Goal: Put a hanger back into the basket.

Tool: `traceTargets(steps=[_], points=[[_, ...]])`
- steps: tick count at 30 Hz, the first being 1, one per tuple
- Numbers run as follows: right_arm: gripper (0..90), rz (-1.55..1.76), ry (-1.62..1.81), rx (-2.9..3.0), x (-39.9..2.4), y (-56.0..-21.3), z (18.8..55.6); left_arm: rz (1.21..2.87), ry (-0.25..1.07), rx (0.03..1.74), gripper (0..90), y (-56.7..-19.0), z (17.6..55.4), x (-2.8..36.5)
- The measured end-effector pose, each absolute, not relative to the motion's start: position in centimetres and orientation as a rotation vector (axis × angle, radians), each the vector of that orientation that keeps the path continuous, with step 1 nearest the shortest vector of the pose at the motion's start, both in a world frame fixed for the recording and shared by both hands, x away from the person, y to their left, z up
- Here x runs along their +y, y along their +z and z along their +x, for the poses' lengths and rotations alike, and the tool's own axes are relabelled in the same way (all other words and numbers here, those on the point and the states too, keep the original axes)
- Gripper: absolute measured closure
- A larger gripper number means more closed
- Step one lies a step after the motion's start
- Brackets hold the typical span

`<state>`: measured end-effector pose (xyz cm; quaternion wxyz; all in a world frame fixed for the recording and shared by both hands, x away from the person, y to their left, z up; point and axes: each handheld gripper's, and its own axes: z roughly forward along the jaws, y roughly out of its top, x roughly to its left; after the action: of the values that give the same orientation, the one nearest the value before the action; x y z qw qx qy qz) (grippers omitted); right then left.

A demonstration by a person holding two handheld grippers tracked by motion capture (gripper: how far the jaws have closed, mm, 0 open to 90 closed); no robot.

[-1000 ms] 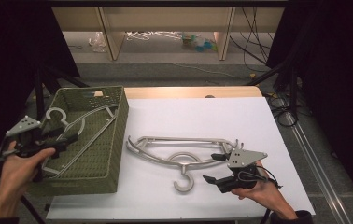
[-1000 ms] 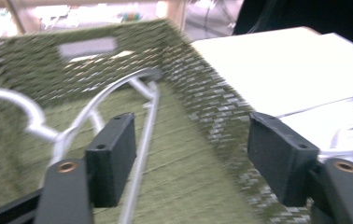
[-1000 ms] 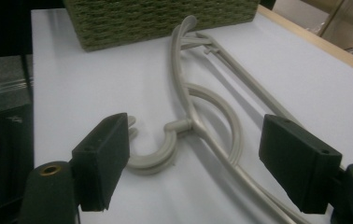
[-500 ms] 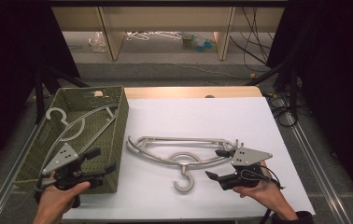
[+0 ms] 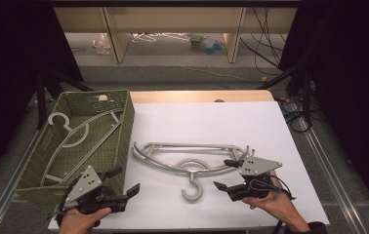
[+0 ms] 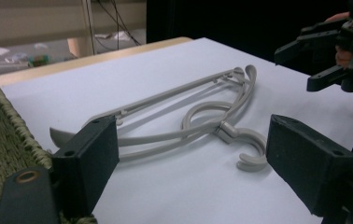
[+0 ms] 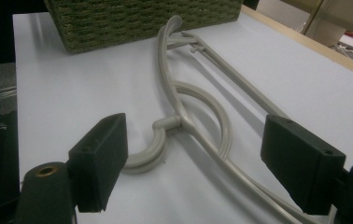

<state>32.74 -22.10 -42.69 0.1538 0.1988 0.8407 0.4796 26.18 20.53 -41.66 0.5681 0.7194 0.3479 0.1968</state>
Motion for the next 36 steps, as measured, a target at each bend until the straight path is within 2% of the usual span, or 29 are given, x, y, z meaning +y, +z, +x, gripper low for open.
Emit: traceTargets(steps=[13, 27, 36], points=[[24.9, 0.548, 1.319, 2.455, -21.3, -43.4, 33.4, 1.695, 0.484, 0.839, 16.7, -42.9, 25.4, 20.7], [27.2, 0.529, 1.021, 2.598, -19.9, -45.4, 37.6, 1.708, 0.430, 0.825, 16.3, -43.5, 25.3, 20.0], [42.0, 0.407, 0.806, 2.701, -18.2, -46.6, 39.5, 1.743, 0.430, 0.827, 16.5, -43.7, 25.4, 19.9]])
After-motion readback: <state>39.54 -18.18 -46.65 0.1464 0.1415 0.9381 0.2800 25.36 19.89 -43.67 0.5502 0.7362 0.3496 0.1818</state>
